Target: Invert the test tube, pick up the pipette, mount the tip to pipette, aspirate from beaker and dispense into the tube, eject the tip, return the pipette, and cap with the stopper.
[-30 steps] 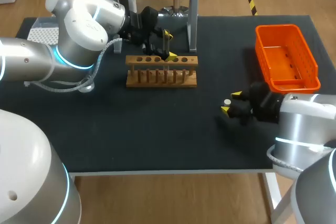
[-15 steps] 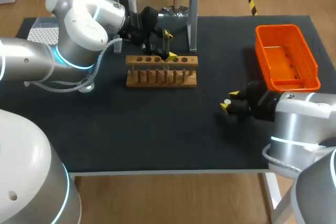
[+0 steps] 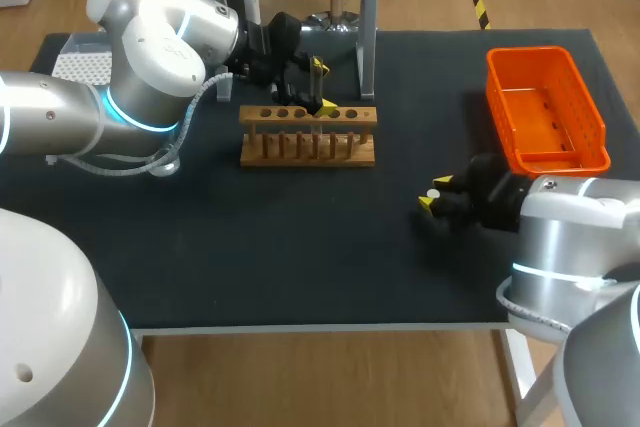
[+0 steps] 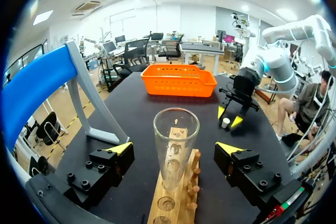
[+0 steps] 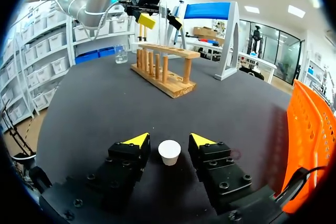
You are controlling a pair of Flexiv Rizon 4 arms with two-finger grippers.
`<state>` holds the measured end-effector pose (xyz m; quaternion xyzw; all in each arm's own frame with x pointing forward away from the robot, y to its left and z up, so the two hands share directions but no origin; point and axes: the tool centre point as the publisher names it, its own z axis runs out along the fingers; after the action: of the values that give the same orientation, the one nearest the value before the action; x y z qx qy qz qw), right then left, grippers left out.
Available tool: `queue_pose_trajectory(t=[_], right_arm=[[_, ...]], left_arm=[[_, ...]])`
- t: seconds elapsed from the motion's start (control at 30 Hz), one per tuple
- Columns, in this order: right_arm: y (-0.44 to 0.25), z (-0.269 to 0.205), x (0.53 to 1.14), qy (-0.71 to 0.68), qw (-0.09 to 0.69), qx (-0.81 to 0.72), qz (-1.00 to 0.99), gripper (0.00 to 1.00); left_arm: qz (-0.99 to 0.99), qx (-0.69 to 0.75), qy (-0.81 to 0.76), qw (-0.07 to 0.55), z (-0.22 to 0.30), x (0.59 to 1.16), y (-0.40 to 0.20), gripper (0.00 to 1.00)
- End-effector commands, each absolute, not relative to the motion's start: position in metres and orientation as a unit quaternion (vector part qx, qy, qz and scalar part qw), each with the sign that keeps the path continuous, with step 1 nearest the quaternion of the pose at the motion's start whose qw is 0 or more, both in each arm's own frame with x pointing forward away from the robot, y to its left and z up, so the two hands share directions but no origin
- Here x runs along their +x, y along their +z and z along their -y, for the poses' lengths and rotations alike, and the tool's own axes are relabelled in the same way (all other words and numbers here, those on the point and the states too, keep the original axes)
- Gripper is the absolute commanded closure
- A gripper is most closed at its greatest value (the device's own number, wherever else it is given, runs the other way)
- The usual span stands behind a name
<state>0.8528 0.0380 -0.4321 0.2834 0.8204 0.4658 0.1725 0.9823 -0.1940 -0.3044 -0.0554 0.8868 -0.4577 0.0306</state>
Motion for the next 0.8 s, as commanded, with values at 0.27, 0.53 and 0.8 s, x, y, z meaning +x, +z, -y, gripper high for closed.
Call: queue_pose_trajectory(t=[0.27, 0.53, 0.8], right_arm=[[-0.4335, -0.0381, 0.8534, 0.464, 0.175, 0.287, -0.820, 0.57], [-0.4343, -0.0375, 0.8534, 0.463, 0.174, 0.289, -0.820, 0.63], [-0.4348, -0.0373, 0.8538, 0.464, 0.174, 0.289, -0.819, 0.78]], left_arm=[[-0.887, -0.055, -0.457, 0.029, 0.1945, 0.9834, -0.3047, 0.00], [-0.887, -0.055, -0.457, 0.029, 0.1945, 0.9834, -0.3047, 0.00], [-0.887, -0.055, -0.457, 0.029, 0.1945, 0.9834, -0.3047, 0.00]])
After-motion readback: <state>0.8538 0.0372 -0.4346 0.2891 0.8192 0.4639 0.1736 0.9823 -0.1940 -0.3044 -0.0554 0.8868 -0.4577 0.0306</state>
